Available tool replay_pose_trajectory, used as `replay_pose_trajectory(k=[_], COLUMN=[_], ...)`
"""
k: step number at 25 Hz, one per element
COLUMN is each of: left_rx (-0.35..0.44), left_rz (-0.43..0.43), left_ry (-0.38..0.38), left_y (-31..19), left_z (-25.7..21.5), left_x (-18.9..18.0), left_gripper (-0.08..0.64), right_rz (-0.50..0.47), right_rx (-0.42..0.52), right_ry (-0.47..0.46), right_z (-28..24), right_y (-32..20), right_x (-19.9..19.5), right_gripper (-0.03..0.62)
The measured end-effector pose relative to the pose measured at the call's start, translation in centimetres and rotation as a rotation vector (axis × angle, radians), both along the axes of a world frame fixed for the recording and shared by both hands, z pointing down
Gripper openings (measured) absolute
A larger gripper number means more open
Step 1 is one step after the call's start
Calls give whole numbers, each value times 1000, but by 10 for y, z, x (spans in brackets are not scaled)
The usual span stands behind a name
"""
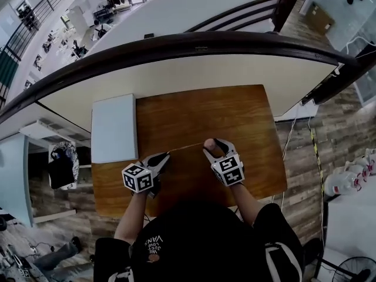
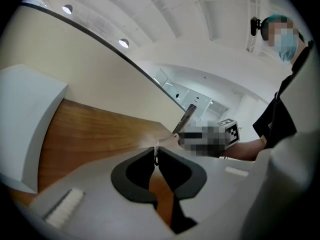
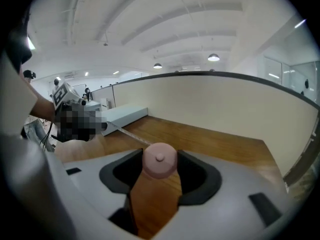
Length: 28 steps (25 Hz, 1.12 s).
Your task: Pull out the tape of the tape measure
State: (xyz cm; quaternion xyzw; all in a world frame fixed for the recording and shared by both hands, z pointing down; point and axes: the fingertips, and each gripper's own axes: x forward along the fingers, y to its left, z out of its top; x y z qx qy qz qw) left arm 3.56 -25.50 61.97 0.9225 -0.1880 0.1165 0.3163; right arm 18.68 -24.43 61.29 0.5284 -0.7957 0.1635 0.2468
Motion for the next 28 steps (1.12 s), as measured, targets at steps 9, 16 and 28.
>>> replay_pose_trajectory(k=[9, 16, 28], left_rx=[-81, -114, -120], left_rz=[-43, -32, -3], left_ry=[-176, -345, -478], left_y=[-53, -75, -76], left_z=[58, 91, 107], left_x=[15, 26, 21], left_gripper=[17, 18, 92], right_rz=[47, 65, 57], right_rx=[-108, -163, -213], right_ry=[-30, -10, 71], right_z=[53, 83, 97], right_y=[-25, -39, -37], right_x=[11, 21, 28], right_gripper=[224, 224, 224])
